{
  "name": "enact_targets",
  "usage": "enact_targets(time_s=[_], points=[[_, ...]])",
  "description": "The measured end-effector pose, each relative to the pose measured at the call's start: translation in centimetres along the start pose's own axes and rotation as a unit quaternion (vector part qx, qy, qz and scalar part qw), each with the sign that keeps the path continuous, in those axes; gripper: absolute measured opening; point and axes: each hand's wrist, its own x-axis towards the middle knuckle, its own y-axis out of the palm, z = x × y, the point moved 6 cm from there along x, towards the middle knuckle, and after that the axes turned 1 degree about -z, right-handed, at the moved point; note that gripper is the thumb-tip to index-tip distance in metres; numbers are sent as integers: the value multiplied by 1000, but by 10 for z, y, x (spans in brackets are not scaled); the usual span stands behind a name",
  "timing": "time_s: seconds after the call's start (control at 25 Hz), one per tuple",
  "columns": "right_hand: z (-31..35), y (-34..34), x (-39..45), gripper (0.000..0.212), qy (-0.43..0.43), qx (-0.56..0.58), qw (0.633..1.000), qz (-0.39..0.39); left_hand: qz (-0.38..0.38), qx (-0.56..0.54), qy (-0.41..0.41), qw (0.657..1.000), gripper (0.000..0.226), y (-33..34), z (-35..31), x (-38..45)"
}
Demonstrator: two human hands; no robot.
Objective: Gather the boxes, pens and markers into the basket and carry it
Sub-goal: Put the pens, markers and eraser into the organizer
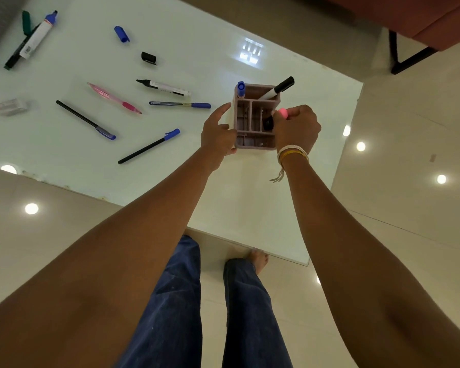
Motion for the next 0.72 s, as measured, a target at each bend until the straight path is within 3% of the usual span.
enact_targets(time_s=[0.16,0.32,0.44,0.6,0.72], points=[[-8,18,7,44,41,-47,997,54,6,7,-3,1000,72,-4,2,2],[-10,-1,1,40,72,27,996,-54,0,91,19,996,59,-19,-2,-3],[12,2,-21,30,-1,82,995,-65,-38,147,35,988,37,-50,0,-8],[66,49,-69,26,-145,111,983,25,-85,150,20,985,22,-105,16,-9],[100,98,-98,25,-241,57,962,111,-142,198,34,969,20,-147,18,-4]])
